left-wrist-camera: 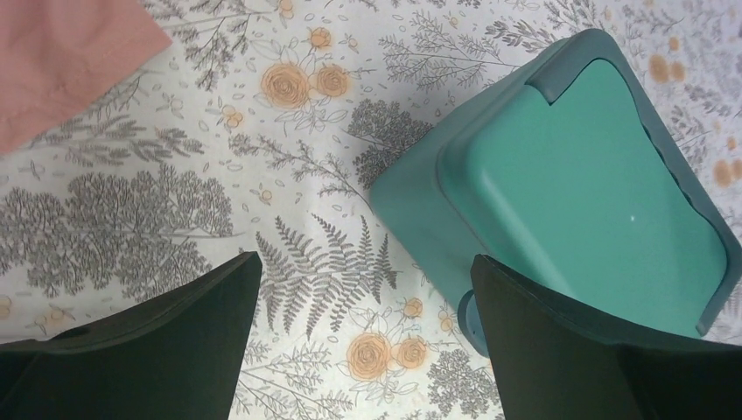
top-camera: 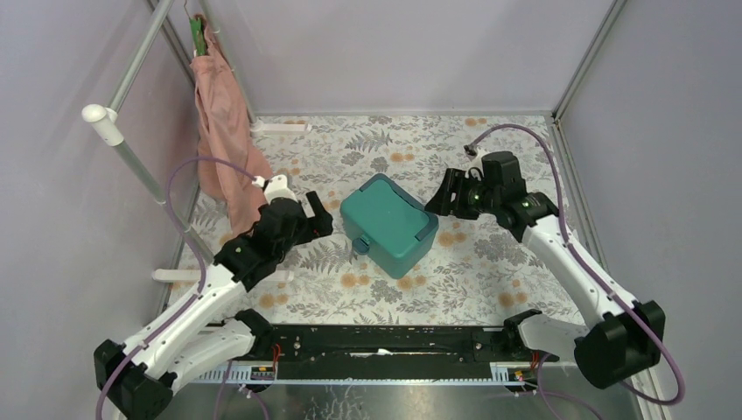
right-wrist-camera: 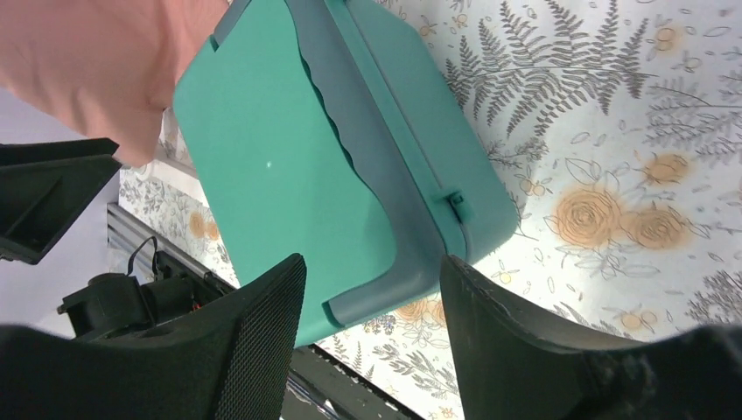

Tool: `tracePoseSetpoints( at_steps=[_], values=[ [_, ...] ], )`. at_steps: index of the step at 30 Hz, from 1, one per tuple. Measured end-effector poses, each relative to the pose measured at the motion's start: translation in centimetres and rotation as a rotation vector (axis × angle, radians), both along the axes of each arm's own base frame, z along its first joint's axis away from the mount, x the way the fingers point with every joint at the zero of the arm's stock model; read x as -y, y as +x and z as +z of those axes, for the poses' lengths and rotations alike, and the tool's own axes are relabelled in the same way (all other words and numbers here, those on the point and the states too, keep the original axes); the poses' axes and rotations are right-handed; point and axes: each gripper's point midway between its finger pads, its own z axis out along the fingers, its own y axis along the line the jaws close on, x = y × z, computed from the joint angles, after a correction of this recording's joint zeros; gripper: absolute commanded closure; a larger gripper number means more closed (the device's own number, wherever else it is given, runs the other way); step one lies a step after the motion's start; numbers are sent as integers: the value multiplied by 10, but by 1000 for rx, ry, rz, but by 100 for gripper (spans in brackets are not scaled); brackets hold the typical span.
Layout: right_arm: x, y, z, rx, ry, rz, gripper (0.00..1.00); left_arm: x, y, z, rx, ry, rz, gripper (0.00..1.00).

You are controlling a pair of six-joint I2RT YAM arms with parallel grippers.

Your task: Organize the medicine kit

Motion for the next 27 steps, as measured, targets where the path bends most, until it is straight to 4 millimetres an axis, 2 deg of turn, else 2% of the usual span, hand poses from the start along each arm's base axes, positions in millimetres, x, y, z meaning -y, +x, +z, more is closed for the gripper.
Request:
tracePoseSetpoints(
  at_steps=[4, 8, 15, 21, 27],
  values=[
    [12, -7, 12, 43, -22, -45, 23, 10, 16, 5, -6, 44, -37, 2],
    [24, -15, 11, 53, -56, -79, 15, 19, 32, 15, 9, 30, -57, 1],
    [26, -13, 4, 52, -97, -58, 3, 23, 24, 23, 21, -74, -87, 1],
    [4, 12, 3, 59, -77, 40, 0, 25, 8, 19, -9, -169, -99, 1],
    [-14, 50, -7, 72, -97, 113, 0, 26, -6, 16, -31, -249, -98, 1]
  ],
)
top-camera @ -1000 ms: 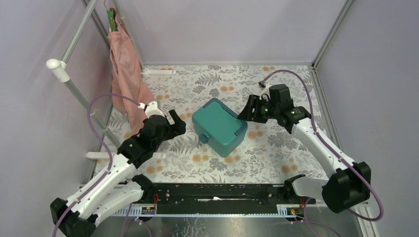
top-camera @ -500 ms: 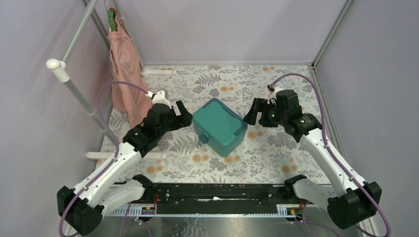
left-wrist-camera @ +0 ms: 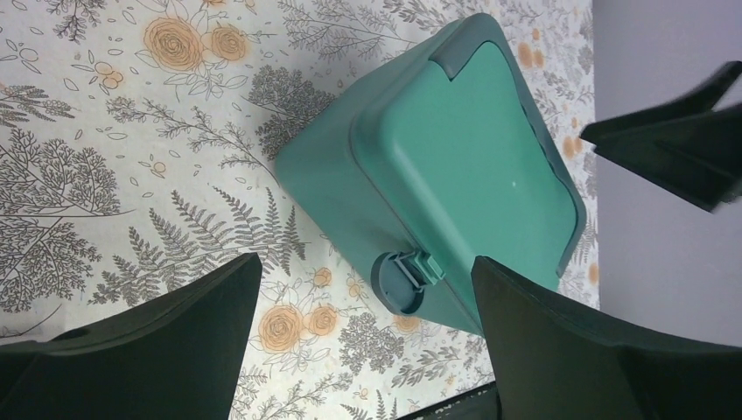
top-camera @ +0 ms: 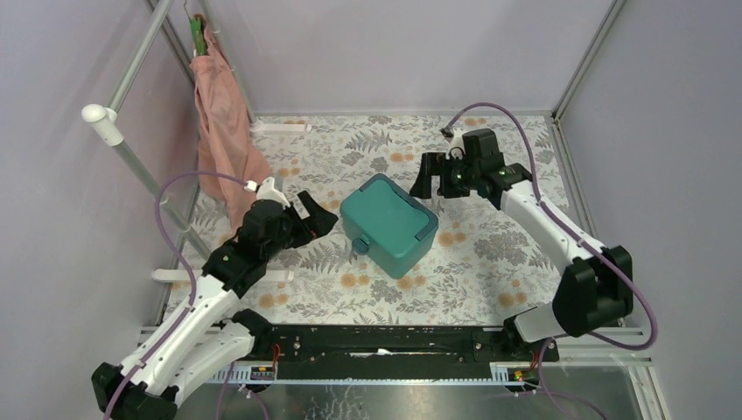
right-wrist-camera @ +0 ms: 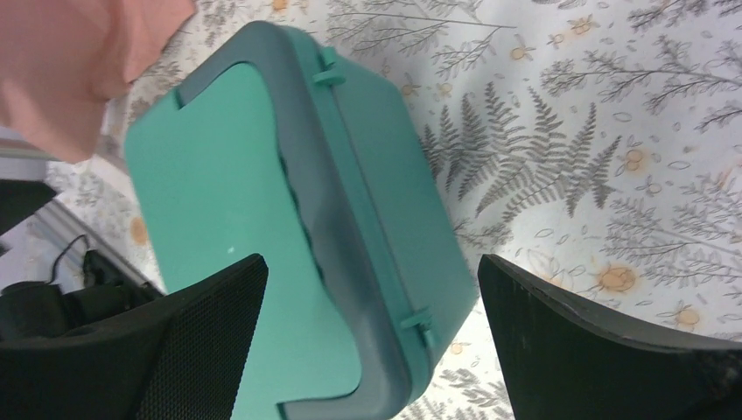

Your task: Organize the medicine kit

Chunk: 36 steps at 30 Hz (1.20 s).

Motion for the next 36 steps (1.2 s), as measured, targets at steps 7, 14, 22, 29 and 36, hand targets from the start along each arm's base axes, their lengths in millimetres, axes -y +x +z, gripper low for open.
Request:
tracePoseSetpoints(
  at_steps=[7, 14, 22, 29, 36],
  values=[
    [13, 27, 0, 71, -69, -47, 0, -4, -8, 17, 51, -60, 12, 1],
    [59, 57, 40, 217, -40, -217, 0, -8, -12, 16, 28, -79, 41, 1],
    [62, 56, 29, 114, 70, -167, 0, -7, -15, 23, 48, -113, 36, 1],
    [16, 35, 5, -13, 128, 28, 0, 8, -20, -22, -50, -174, 3, 1],
    [-20, 4, -15, -87, 114, 154, 0, 23, -2, -44, -92, -167, -12, 1]
  ],
)
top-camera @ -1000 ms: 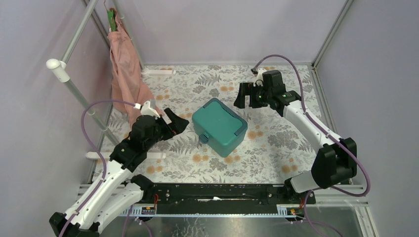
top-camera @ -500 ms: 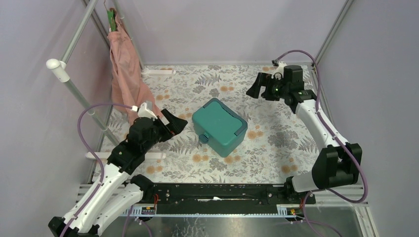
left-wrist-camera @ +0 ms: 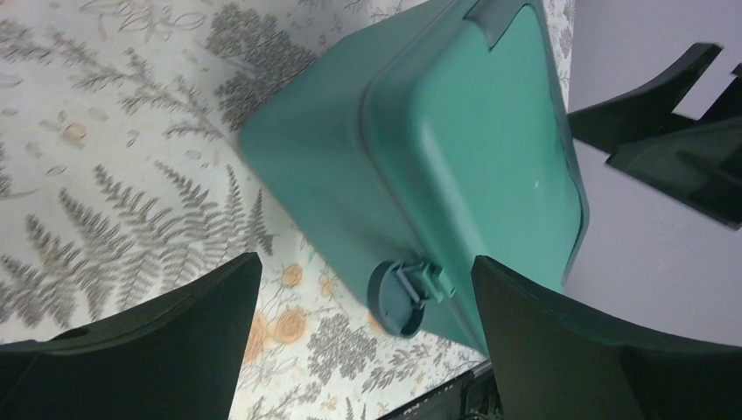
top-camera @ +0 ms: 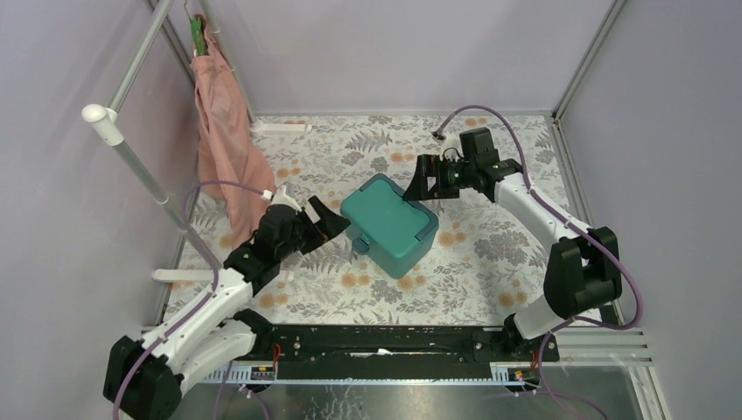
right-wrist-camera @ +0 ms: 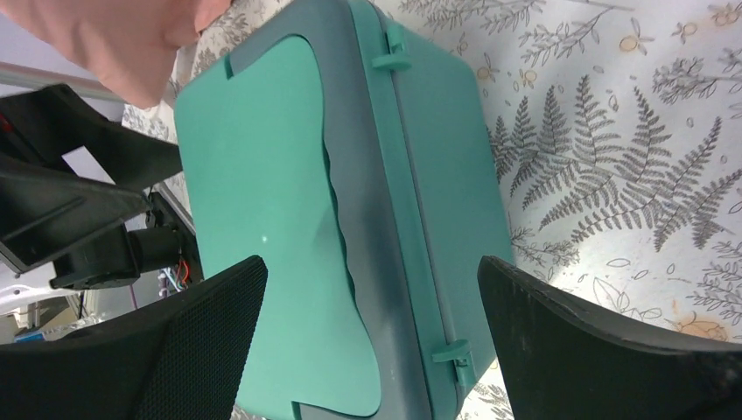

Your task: Organize the medicine kit

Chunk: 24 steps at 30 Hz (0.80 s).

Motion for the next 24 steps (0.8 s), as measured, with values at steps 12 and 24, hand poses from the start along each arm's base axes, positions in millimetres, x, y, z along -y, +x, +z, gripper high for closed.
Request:
tracePoseSetpoints(
  at_steps=[12, 24],
  values=[
    [3, -32, -29, -86, -41, -4, 0, 37, 57, -1, 60, 25, -68, 1],
    [9, -72, -25, -94, -39, -27, 0, 78, 88, 5, 95, 50, -171, 1]
  ],
)
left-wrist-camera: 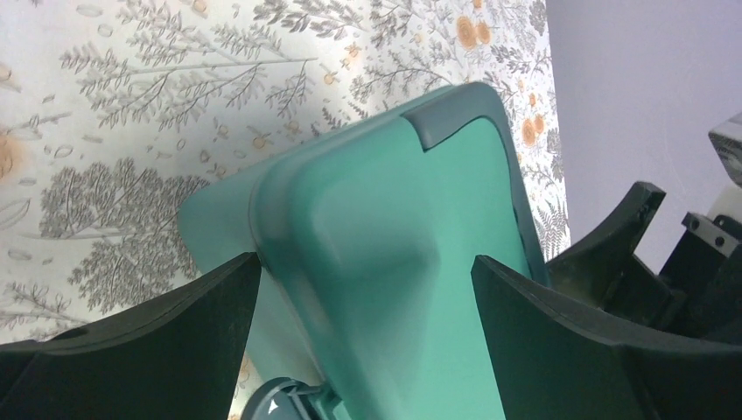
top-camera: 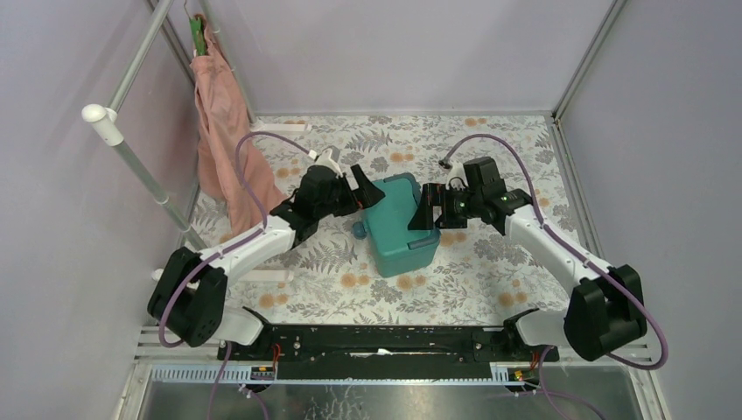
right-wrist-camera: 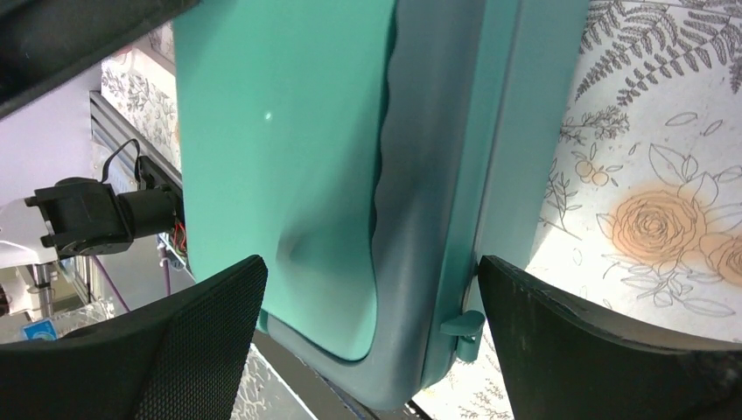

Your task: Organize the medicine kit

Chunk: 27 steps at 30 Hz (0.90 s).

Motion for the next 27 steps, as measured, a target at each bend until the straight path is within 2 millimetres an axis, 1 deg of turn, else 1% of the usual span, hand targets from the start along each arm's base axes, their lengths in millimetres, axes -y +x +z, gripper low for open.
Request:
tracePoseSetpoints(
  at_steps=[2, 4, 7, 10, 11, 13, 14, 16, 18, 21, 22, 24, 27],
  values=[
    [2, -4, 3, 10, 2, -17, 0, 6, 7, 7, 16, 3, -16, 1],
    [5, -6, 9, 27, 1, -44, 0, 9, 11, 16, 38, 6, -22, 1],
    [11, -2, 21, 74, 0, -105, 0, 5, 12, 31, 74, 6, -11, 1],
    [13, 4, 33, 115, 12, -155, 0, -6, 5, 48, 95, 0, 11, 1],
    [14, 6, 35, 121, 17, -168, 0, -10, 1, 55, 108, -10, 15, 1],
    [14, 10, 35, 120, 17, -186, 0, -16, -9, 60, 112, -25, 21, 1],
    [13, 12, 34, 114, 15, -193, 0, -19, -16, 59, 108, -32, 24, 1],
    [12, 15, 31, 97, 11, -197, 0, -26, -29, 48, 75, -39, 35, 1],
    [9, 20, 26, 80, 6, -194, 1, -34, -44, 27, 18, -35, 47, 1],
    [2, 29, 20, 46, 1, -176, 0, -42, -60, -1, -57, -30, 65, 1],
    [-1, 32, 18, 36, 1, -169, 0, -43, -64, -6, -74, -32, 66, 1],
    [-5, 38, 13, 19, -1, -157, 0, -44, -70, -14, -103, -40, 65, 1],
    [-9, 44, 4, -1, -18, -149, 0, -41, -71, -14, -112, -57, 54, 1]
  ],
)
